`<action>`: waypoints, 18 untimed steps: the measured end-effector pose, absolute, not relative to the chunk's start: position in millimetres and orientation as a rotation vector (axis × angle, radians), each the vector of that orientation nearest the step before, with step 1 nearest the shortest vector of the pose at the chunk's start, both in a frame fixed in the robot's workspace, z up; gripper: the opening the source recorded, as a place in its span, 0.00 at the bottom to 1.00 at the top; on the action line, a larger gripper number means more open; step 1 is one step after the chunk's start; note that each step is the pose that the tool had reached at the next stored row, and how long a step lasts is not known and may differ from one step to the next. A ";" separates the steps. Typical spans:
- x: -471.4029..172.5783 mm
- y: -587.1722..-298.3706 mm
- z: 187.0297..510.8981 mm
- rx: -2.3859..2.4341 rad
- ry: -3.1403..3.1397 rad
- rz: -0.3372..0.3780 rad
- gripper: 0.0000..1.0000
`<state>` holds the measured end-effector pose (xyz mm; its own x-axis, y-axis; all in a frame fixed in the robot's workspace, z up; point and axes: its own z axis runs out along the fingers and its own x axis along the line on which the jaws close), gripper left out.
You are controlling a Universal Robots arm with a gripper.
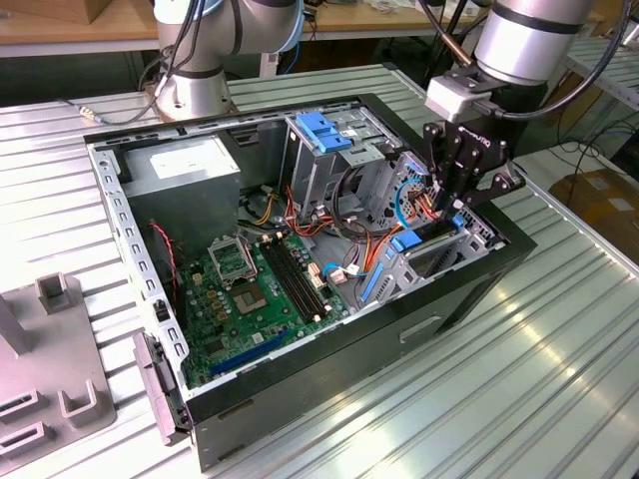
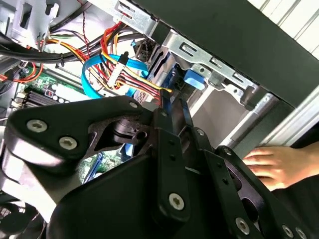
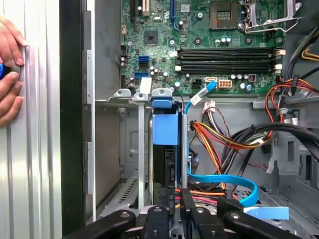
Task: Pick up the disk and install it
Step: 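Insert the first disk wire, then insert the second disk wire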
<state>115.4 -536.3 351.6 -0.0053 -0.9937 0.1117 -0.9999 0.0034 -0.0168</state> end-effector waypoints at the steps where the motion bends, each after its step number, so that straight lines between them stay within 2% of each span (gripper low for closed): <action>1: 115.4 -536.3 352.3 2.167 -2.176 0.140 0.24; 4: 115.4 -536.3 352.5 2.167 -2.176 0.140 0.23; 6: 115.4 -536.3 352.5 2.167 -2.176 0.140 0.11; 18: 115.4 -536.3 352.7 2.167 -2.176 0.140 0.11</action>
<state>115.4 -536.3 352.7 -0.0053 -0.9937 0.1117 -0.9999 0.0035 -0.0168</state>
